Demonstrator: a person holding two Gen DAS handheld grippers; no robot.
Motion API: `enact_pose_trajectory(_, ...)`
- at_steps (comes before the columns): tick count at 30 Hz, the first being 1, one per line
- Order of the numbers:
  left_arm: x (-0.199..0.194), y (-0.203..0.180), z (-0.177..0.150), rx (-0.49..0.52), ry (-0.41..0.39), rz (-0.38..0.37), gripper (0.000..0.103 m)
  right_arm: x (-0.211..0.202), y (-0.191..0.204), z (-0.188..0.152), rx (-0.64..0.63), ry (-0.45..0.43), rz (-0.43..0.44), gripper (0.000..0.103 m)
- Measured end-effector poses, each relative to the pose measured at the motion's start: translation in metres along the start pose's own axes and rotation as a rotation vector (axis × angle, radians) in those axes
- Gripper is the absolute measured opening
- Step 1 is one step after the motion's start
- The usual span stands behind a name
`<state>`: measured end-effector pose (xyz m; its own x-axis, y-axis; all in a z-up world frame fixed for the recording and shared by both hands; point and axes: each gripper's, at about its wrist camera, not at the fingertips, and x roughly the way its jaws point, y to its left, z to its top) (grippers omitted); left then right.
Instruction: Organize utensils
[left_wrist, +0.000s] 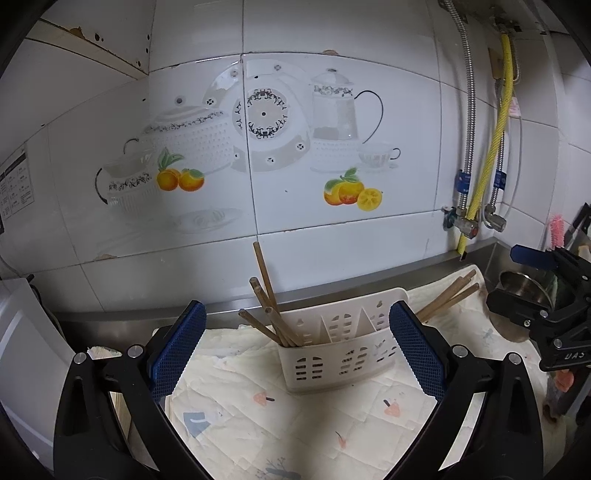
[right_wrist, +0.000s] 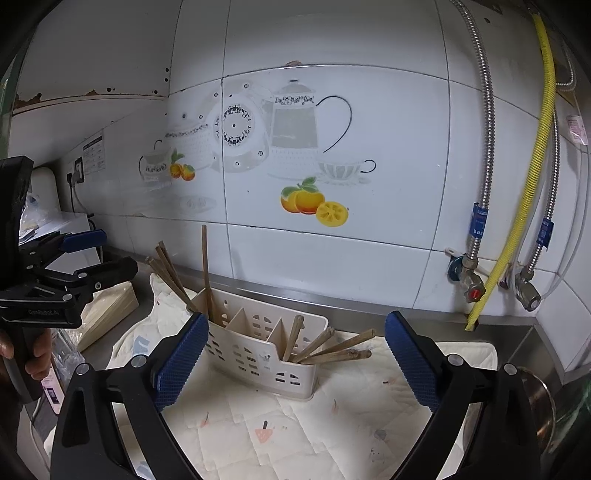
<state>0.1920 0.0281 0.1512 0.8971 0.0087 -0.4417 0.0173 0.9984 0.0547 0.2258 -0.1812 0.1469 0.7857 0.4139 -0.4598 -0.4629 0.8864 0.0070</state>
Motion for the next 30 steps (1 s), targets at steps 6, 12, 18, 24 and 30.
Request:
enact_pose_trajectory(6, -0.006, -0.003, -0.005, 0.005, -0.008, -0.002, 0.098, -0.004, 0.002, -0.004, 0.006, -0.002, 0.003, 0.093)
enact_pose_trajectory(12, -0.01, -0.007, -0.012, 0.016, -0.01, 0.007, 0.098, -0.007, 0.003, -0.008, 0.01, 0.0, 0.006, 0.093)
enact_pose_trajectory(18, -0.012, -0.009, -0.02, 0.009, -0.002, 0.021, 0.098, -0.009, 0.004, -0.012, 0.013, 0.002, 0.007, 0.093)
enact_pose_trajectory(24, -0.014, -0.011, -0.028, 0.033, -0.011, 0.049, 0.098, -0.013, 0.003, -0.018, 0.022, 0.006, 0.007, 0.094)
enact_pose_trajectory(30, -0.016, -0.009, -0.036, 0.021, -0.02, 0.032, 0.098, -0.015, 0.002, -0.023, 0.027, 0.013, 0.011, 0.094)
